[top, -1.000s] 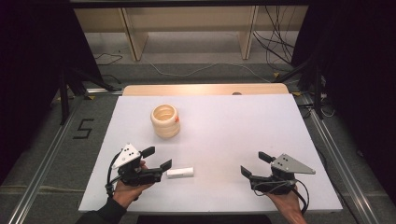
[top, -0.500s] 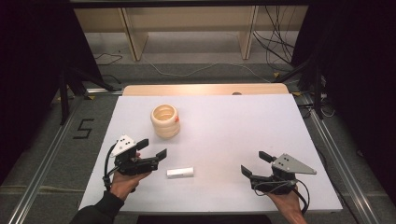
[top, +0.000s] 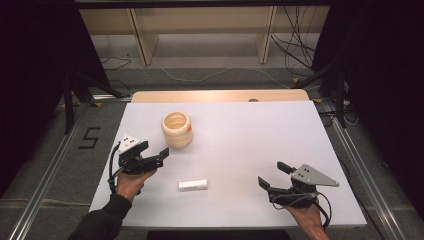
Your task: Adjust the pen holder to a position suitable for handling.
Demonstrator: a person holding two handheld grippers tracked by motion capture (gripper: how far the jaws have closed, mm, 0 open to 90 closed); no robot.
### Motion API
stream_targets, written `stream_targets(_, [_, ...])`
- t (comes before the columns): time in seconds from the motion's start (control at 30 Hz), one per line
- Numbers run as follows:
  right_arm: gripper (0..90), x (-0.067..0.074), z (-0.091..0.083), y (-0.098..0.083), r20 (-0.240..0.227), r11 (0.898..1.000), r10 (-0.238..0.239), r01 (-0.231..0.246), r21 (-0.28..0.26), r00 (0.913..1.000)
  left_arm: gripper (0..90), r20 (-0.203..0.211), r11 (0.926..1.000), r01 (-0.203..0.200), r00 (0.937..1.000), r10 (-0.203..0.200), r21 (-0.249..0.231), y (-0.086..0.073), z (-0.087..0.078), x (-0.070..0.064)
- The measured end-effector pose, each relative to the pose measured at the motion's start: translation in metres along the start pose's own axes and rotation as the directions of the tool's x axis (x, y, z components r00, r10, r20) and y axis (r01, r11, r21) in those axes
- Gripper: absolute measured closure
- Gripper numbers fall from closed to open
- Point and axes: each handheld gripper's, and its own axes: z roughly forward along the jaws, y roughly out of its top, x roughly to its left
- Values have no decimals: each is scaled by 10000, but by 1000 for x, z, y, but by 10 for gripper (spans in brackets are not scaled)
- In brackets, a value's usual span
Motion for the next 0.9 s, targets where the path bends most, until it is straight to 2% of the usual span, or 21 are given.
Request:
stream_targets(0.13, [177,0,0,0,-3,10000,43,-43,14,10000,153,-548,9997,167,9984,-157,162,1,8,10])
stream_targets(0.4, [180,-1,1,0,-9,10000,20,-20,58,10000,181,-1115,9985,468,9928,-432,294,5,22,30])
stream_targets(0.57, [181,-1,1,0,-37,10000,23,-23,57,10000,204,-1533,9971,631,9866,-559,421,6,32,41])
stream_targets(0.73, [183,0,2,0,-45,9999,38,-38,105,10000,285,-1866,9960,704,9807,-590,550,8,46,50])
stream_targets(0.77, [183,0,1,0,-47,9999,37,-37,102,10000,331,-1928,9960,652,9799,-522,617,8,49,52])
stream_targets(0.8, [183,0,1,0,-47,9999,37,-37,102,10000,331,-1968,9959,618,9793,-478,654,8,53,55])
stream_targets(0.83, [183,-1,1,0,-50,9999,35,-34,116,10000,383,-1979,9955,634,9790,-483,706,7,57,58])
stream_targets(0.9, [183,-1,2,-1,-64,9999,37,-36,132,10000,408,-1989,9938,784,9781,-614,784,6,65,64])
